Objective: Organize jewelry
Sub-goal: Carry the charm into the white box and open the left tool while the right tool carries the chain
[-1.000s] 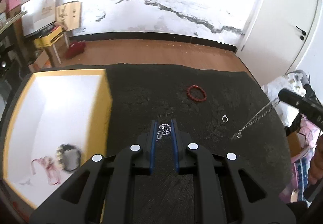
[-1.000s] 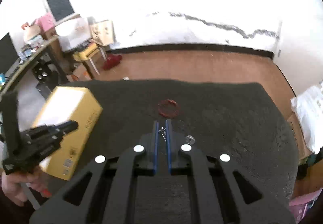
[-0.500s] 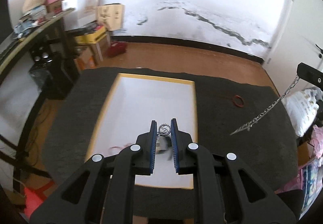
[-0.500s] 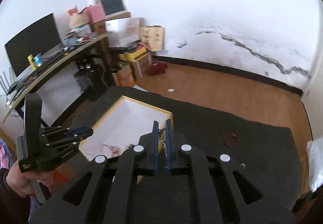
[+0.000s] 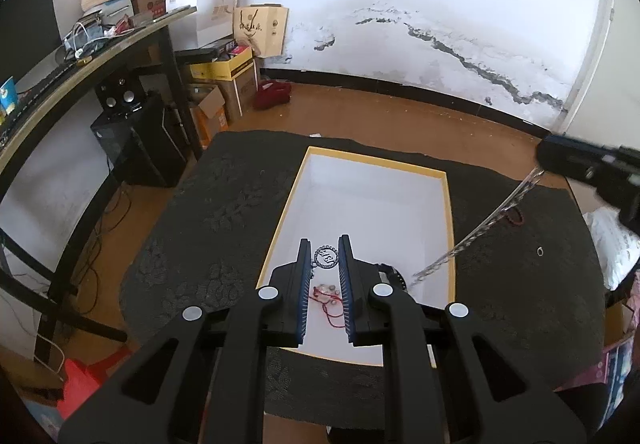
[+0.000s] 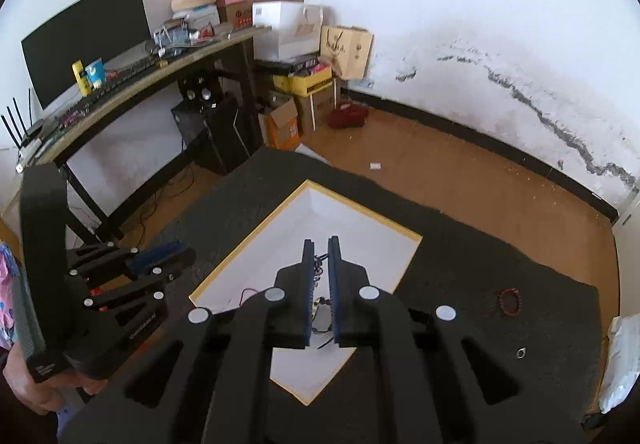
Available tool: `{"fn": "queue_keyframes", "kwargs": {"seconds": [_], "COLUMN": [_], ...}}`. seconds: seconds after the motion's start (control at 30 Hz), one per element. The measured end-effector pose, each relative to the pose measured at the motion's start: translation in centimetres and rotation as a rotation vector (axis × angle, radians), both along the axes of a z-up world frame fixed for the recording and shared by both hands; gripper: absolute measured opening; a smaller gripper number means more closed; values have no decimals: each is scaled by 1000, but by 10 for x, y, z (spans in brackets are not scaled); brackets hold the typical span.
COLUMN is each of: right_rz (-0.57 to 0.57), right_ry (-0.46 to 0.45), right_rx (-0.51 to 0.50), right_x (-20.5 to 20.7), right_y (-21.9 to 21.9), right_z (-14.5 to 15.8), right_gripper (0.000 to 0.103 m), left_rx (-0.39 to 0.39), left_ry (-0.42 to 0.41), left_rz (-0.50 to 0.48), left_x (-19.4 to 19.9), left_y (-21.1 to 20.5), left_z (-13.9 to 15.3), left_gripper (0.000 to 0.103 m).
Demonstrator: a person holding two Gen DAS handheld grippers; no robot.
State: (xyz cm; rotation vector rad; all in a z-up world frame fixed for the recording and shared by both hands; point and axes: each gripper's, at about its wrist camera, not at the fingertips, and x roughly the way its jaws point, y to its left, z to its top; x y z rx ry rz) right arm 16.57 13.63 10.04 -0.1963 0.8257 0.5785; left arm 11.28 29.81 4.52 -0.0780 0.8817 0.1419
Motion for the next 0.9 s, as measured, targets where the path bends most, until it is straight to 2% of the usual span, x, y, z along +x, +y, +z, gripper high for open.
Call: {"fn": "queue_keyframes", "kwargs": {"seconds": [0.27, 0.43, 0.9], "right_rz": [17, 13, 11], "right_ry": [76, 106, 125], "right_rx": [-84, -102, -103], "right_x": [19, 27, 33], "right_y": [23, 26, 23], "right_z": [-60, -84, -100], "right_gripper": [8, 8, 7], "left_rx": [-3, 1, 38], "left_ry": [25, 43, 108], "left_rz": [13, 9, 13], "left_x": [16, 27, 51], "left_y": [8, 11, 4], "left_z": [-26, -43, -90], "left_gripper": [14, 14, 14]}}
